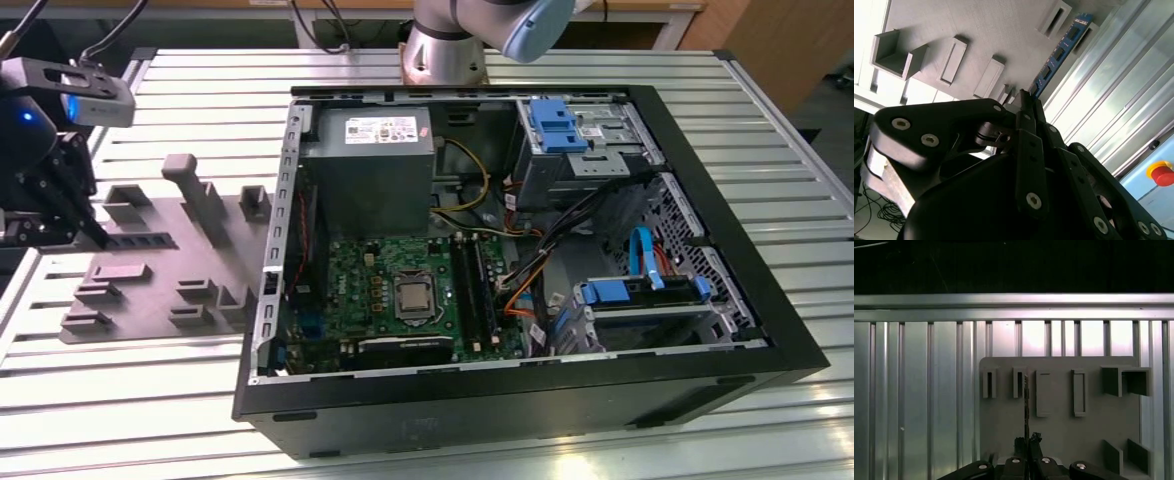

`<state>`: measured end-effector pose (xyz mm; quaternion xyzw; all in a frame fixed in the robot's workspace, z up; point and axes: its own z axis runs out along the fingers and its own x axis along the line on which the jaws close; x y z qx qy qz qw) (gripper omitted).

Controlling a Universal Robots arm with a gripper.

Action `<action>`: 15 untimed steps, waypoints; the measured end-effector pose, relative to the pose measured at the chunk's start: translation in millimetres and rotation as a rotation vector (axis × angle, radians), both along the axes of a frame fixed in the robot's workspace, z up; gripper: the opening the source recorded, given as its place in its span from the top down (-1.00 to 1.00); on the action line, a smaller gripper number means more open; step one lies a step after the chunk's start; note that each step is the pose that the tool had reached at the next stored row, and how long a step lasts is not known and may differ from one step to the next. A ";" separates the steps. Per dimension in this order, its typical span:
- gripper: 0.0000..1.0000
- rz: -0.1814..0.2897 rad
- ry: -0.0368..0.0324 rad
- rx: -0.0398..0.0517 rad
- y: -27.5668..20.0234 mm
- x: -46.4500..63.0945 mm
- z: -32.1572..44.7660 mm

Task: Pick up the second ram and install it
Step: 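Pick up the second ram and move it above second insertion slot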

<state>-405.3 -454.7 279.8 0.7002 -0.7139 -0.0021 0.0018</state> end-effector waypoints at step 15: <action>0.72 0.000 0.0000 0.0000 1.3 0.0 13.8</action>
